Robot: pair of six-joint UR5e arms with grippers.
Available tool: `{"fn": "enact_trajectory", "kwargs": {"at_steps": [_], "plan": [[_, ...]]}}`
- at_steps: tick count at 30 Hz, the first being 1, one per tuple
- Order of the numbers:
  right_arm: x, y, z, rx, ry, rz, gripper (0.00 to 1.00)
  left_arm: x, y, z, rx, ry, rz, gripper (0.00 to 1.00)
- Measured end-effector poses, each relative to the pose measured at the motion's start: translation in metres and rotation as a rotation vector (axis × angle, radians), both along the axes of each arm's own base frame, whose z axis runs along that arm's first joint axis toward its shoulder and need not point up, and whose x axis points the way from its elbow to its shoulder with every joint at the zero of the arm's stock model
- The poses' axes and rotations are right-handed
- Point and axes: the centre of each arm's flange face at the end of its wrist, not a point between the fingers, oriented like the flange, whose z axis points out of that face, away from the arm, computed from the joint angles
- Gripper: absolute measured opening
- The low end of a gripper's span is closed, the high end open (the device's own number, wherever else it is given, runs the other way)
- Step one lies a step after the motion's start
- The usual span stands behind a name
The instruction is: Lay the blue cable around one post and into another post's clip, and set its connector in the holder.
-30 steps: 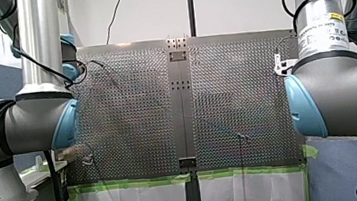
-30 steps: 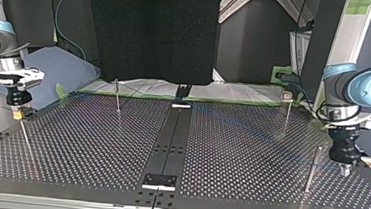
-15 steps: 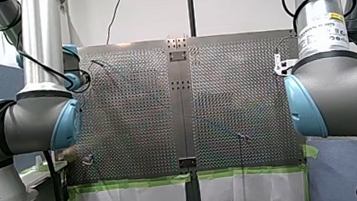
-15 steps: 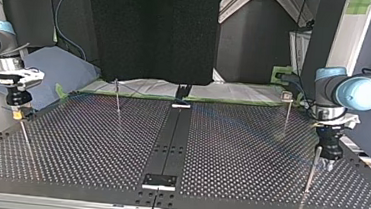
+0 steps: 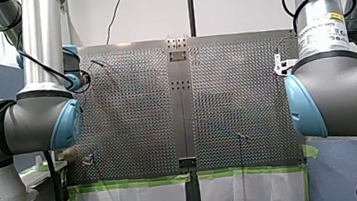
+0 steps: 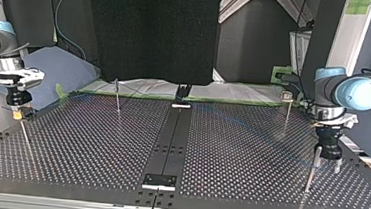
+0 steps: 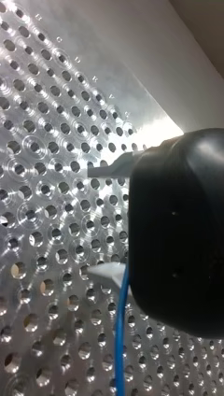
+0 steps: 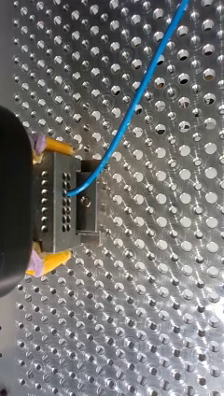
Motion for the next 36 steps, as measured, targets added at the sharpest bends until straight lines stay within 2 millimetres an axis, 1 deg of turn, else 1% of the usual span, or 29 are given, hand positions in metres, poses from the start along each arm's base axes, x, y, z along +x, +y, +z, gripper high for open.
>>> {"fn": "enact_trajectory", "kwargs": {"at_steps": [11,19,28,36], "plan": [[0.0,0.0,0.0,0.0,0.0,0.0,0.0,-0.005,-0.002,-0.006,-0.02,0.05,0.023,1.0],[0.0,0.0,0.0,0.0,0.0,0.0,0.0,-0.008,-0.01,-0.007,-0.025,0.073,0.025,1.0],[0.0,0.0,0.0,0.0,0.0,0.0,0.0,-0.015,-0.019,-0.003,-0.018,0.072,0.034,1.0],[0.0,0.0,0.0,0.0,0.0,0.0,0.0,-0.019,-0.014,0.003,-0.017,0.044,0.072,1.0]]}}
